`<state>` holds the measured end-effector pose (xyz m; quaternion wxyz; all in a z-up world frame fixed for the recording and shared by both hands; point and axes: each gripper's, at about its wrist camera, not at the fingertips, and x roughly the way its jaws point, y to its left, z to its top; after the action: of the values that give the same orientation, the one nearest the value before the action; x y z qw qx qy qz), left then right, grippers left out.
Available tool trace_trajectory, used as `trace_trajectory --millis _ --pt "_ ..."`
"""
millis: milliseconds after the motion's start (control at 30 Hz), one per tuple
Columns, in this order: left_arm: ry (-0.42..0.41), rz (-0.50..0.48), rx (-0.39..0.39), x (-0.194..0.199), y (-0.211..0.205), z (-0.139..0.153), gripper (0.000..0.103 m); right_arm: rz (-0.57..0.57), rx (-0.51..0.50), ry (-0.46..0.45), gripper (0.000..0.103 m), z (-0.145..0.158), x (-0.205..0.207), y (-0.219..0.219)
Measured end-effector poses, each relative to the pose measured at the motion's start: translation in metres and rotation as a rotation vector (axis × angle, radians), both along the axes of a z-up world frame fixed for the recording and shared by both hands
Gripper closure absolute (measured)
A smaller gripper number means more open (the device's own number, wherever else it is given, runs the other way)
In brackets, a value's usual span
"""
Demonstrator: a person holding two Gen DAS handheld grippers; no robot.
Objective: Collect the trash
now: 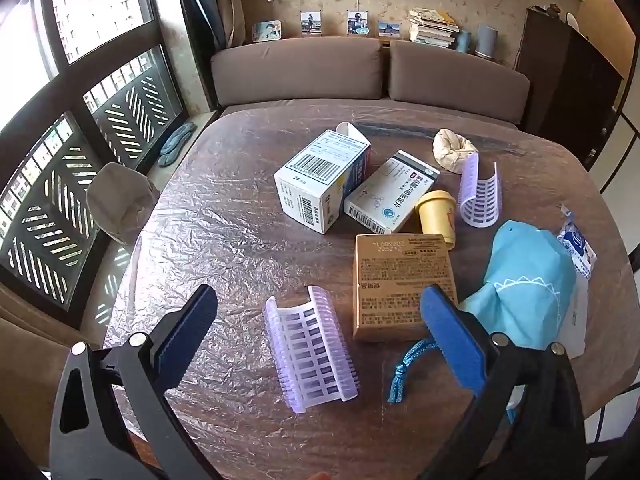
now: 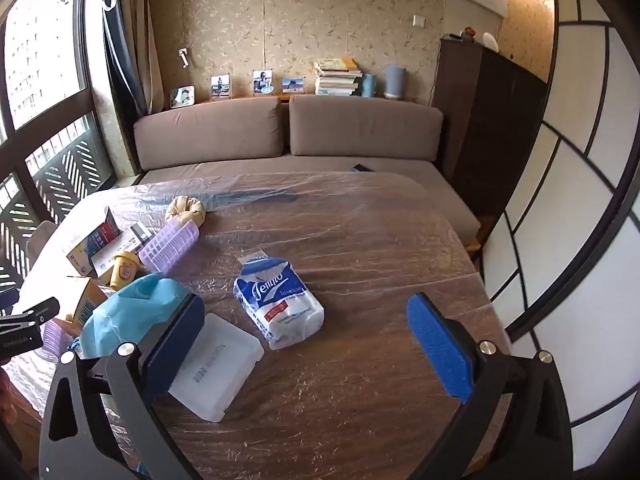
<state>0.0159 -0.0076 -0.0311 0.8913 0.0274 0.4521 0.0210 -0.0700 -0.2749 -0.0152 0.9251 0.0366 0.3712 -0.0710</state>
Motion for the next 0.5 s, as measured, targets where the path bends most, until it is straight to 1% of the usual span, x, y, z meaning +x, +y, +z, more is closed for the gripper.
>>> trace_trajectory --millis 133,167,300,433,500 --pt "-0.009 0.036 0.003 0.006 0.001 -0.002 0.001 0.032 -0.02 0.017 0.004 -0.01 0.011 -0.011" --pt "-0.012 0.031 0.001 0.003 0.009 0.001 0.001 0.043 -0.024 0.02 0.004 -0.012 0.014 -0.012" --pt "-0.029 0.036 0.015 0.011 0.007 -0.005 0.001 0.094 -0.027 0.037 0.004 -0.025 0.028 -0.017" --pt "-0.033 0.042 -0.025 0.018 0.013 -0.007 0.001 0.106 -0.003 0.058 0.004 -0.039 0.042 -0.029" --pt "-0.045 0.037 -0.049 0.02 0.016 -0.002 0.001 0.111 0.01 0.06 0.004 -0.042 0.047 -0.033"
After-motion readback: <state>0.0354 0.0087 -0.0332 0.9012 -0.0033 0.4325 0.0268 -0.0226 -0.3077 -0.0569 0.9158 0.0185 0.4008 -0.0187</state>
